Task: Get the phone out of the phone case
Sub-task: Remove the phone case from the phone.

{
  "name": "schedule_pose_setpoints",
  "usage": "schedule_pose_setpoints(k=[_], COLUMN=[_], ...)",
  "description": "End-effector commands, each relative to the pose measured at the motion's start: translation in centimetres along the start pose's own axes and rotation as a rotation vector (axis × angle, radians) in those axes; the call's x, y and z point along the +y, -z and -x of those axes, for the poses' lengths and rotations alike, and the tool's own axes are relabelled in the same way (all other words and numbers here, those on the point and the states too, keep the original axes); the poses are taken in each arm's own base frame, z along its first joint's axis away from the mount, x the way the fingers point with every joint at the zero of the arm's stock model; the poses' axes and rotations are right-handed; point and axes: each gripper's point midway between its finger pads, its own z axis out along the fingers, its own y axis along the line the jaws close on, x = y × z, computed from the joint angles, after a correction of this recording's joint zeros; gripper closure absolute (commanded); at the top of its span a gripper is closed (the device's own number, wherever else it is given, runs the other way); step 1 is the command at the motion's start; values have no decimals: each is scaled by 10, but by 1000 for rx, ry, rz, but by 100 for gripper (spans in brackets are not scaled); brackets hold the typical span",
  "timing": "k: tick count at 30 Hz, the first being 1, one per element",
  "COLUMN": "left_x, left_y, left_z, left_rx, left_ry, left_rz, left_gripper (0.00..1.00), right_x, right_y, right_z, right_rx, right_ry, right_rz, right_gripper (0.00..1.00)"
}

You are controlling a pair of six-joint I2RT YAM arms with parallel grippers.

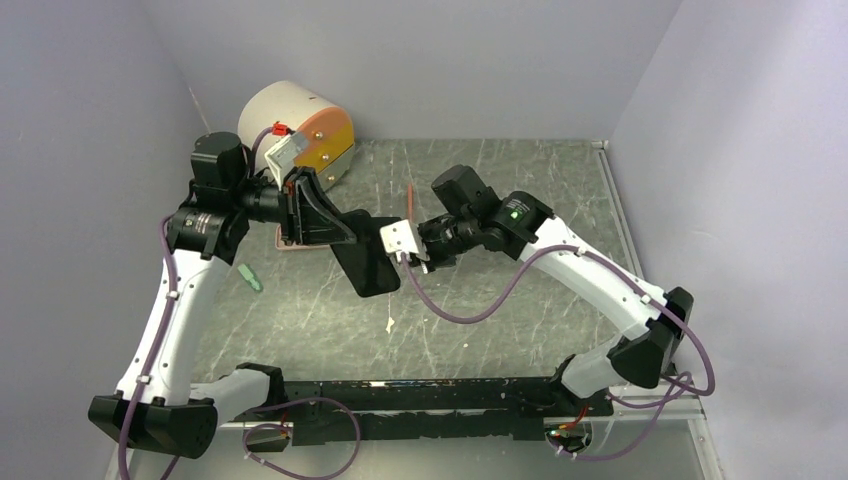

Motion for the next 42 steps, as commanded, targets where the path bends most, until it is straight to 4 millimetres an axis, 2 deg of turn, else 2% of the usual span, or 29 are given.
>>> schedule_pose_setpoints(k=[1, 4, 10, 15, 19, 29, 42], left_x=[-34, -21, 14, 36, 48, 69, 77], left_y=[3, 1, 4, 7, 8, 6, 0], left_z=[-4, -5, -10, -11, -9, -3, 6], left_rx=[30, 14, 32, 13, -18, -38, -53], left_ry=[-40, -41, -76, -138, -224, -368, -367], left_rz=[-138, -69, 136, 246, 285, 273, 212], left_gripper=[97, 98, 98, 97, 98, 97, 97], right_x=[-28, -22, 2, 15, 11, -22, -47], right_y=[15, 18, 29, 37, 31, 25, 15], right_z=[12, 14, 27, 45, 43, 12, -1], right_rx=[-12, -39, -174, -330, -380, -374, -353], right_ry=[110, 91, 7, -63, -99, -179, -184], right_rz=[-175, -178, -138, -131, -154, -190, -154], right_gripper=[100, 97, 72, 59, 57, 56, 56])
